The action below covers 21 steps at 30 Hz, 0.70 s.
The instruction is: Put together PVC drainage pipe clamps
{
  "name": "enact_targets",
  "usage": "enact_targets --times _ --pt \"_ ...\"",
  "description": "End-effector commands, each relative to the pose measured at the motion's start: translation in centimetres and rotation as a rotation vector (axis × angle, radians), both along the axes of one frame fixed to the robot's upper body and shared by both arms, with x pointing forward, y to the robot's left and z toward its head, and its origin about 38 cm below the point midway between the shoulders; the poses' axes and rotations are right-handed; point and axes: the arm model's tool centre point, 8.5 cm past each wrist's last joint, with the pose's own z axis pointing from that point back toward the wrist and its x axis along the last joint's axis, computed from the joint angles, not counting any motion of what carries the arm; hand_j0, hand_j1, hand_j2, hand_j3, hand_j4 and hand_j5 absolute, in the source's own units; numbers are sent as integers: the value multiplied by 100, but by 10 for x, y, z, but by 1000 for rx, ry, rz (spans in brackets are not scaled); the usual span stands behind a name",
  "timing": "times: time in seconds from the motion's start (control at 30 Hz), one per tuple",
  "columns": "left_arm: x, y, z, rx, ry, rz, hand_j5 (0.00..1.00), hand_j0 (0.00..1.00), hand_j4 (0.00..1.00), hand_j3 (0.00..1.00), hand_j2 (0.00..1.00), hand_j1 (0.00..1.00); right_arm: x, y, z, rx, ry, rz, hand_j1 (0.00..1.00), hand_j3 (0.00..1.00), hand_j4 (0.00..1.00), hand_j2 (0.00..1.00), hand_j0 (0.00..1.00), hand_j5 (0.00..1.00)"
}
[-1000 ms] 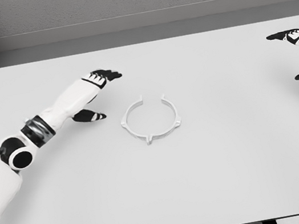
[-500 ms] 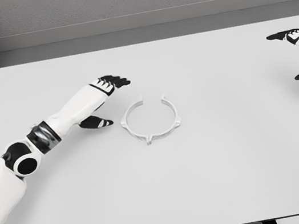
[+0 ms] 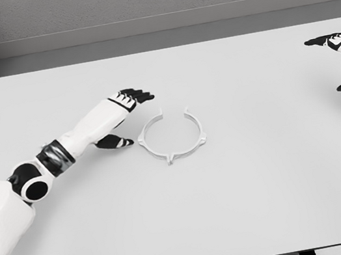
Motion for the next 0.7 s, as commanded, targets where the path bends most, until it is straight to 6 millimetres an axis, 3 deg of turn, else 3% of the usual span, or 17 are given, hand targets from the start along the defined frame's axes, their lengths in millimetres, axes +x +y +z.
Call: enact_targets --times 0.0,0.67 --pt "0 -2 0 -1 0 -2 100 100 100 100 100 100 0 0 1 7 -2 -2 100 100 100 100 100 100" --pt "-3 -26 -5 -37 7 -26 100 100 100 100 100 100 0 0 1 7 -2 -2 100 100 100 100 100 100"
